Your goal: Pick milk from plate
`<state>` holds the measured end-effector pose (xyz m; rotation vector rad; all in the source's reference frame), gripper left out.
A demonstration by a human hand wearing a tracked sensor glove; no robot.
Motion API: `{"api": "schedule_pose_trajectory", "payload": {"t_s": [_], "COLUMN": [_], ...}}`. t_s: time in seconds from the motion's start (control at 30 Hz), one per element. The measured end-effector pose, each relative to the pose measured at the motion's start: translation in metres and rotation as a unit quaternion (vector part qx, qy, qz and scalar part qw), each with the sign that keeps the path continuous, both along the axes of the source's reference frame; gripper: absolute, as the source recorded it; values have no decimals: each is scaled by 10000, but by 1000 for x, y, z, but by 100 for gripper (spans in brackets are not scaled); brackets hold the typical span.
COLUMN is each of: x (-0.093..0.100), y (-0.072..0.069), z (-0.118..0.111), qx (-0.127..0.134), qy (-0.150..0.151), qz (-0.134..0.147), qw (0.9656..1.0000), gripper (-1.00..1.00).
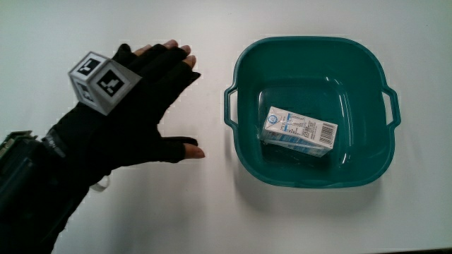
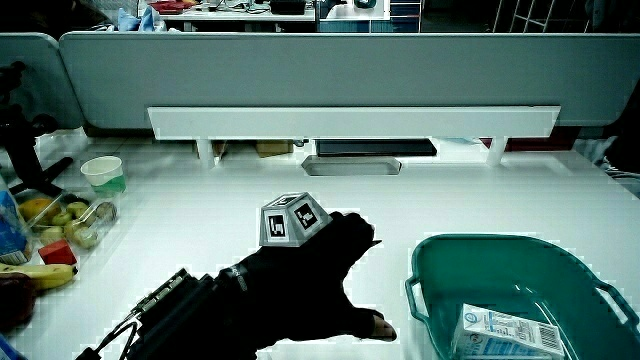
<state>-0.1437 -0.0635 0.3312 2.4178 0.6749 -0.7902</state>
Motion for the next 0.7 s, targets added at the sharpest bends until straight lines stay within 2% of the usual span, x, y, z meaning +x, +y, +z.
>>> {"api": "schedule_pose_trajectory", "payload": {"t_s": [0.03,0.07,0.1,0.13,0.17,0.2,0.23,0.27,0.3,0.33,0.37,0.4,0.43,0.47,0.5,0.53,0.57,0.6,0.63,0.67,0.7], "x": [2,5,9,11,14,18,21,25,28,32,36,40,43,48,52,56,59,63,65,70,75], "y": [2,1,-2,-1,0,-1,-2,-3,-4,-5,-6,-9,-12,-14,-15,-12,-10,-14,-15,-14,-18], "z": [0,2,2,5,3,2,1,1,0,1,0,4,8,10,11,8,7,14,22,18,27], "qx": [-560,-538,231,-526,-973,-1043,-1067,-1067,-1252,-1412,-1477,-1143,-805,-449,-290,-754,-1150,-929,-1127,-1174,-616], "qy": [-3,81,154,201,154,-27,-42,119,-79,95,-14,243,499,516,593,307,241,485,147,250,292], "qz": [-340,-307,226,-188,-524,-505,-514,-485,-546,-628,-678,-386,-93,95,265,-103,-330,62,-208,-245,110], "qw": [9979,9980,9994,9982,9938,9933,9930,9930,9906,9879,9867,9924,9955,9976,9975,9966,9925,9945,9933,9925,9976], "gripper": [0,0,0,0,0,0,0,0,0,0,0,0,0,0,0,0,0,0,0,0,0]}}
